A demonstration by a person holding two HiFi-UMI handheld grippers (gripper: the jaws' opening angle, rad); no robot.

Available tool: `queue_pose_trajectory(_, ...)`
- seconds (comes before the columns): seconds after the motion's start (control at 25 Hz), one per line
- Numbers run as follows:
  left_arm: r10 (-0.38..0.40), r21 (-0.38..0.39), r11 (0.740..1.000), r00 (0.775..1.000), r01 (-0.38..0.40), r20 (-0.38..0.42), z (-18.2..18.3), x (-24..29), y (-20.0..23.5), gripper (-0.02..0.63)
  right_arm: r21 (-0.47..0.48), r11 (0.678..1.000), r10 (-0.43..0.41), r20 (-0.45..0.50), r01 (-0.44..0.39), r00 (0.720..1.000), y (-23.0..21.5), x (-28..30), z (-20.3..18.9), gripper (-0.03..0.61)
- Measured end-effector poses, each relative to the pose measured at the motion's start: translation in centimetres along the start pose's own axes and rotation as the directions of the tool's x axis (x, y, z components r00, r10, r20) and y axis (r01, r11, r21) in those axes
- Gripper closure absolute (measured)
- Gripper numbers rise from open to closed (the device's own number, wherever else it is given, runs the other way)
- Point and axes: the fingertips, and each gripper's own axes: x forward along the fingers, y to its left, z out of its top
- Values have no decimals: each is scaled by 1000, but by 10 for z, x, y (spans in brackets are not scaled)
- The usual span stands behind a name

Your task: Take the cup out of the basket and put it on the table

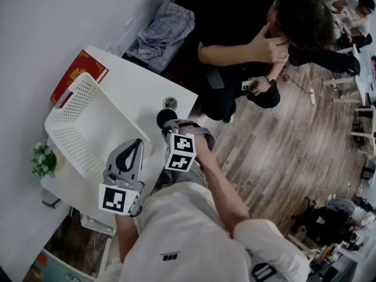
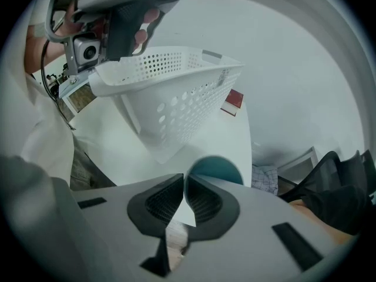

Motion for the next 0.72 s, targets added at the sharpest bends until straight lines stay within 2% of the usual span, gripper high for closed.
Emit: queue_pose_trajectory(0.72, 6, 1, 1000, 1000, -6, -3, -1, -2, 0, 604, -29, 1000, 6, -26, -7, 1000, 10, 9, 1, 545)
